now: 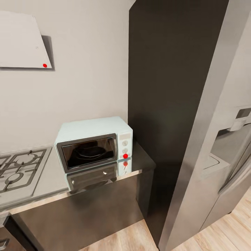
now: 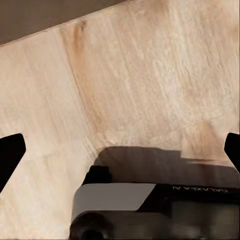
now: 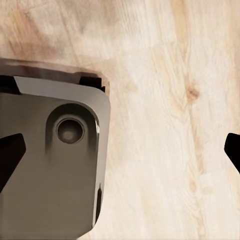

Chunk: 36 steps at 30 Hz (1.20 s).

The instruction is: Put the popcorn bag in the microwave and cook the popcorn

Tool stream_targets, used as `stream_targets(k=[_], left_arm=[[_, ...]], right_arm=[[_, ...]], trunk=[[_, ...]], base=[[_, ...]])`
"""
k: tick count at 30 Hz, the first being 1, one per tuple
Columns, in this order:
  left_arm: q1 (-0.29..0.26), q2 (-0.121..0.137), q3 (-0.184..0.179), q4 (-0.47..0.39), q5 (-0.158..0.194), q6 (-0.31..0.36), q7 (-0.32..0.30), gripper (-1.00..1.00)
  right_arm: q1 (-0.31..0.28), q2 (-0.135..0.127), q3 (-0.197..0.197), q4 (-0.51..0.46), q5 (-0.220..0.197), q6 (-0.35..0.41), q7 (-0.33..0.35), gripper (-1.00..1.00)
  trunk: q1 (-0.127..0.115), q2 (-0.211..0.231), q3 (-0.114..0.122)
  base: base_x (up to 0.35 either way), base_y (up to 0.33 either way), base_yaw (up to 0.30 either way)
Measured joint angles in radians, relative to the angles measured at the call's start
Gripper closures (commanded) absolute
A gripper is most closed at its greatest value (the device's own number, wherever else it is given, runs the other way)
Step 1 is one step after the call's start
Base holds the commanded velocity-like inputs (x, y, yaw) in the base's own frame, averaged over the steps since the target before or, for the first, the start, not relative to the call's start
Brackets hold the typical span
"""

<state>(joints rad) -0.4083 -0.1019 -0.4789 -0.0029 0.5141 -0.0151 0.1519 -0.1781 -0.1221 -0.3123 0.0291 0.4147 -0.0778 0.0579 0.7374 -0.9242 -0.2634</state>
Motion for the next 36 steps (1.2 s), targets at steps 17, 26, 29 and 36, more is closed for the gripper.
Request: stream_targets(k=[17, 26, 29, 36], left_arm=[[0.196, 0.047, -0.005, 0.003, 0.175, -0.031, -0.005, -1.0], [0.199, 0.042, -0.005, 0.002, 0.184, -0.016, -0.003, -1.0], [0.199, 0.041, -0.005, 0.002, 0.184, -0.015, -0.003, -1.0], [0.199, 0.043, -0.005, 0.002, 0.185, -0.015, -0.003, -1.0]], right_arm=[[0.0, 0.004, 0.0, 0.0, 0.0, 0.004, 0.0, -1.0], [0.0, 0.035, 0.001, 0.001, 0.0, 0.009, -0.001, -1.0], [0.0, 0.038, 0.001, 0.001, 0.0, 0.009, 0.0, -1.0], [0.004, 0.039, 0.002, 0.001, 0.0, 0.009, 0.0, -1.0]], trunk=[[0.0, 0.0, 0.0], [0.0, 0.0, 0.0], [0.0, 0.0, 0.0], [0.0, 0.0, 0.0]], base=[[0.0, 0.0, 0.0], [0.0, 0.0, 0.089], [0.0, 0.0, 0.264], [0.0, 0.0, 0.272]])
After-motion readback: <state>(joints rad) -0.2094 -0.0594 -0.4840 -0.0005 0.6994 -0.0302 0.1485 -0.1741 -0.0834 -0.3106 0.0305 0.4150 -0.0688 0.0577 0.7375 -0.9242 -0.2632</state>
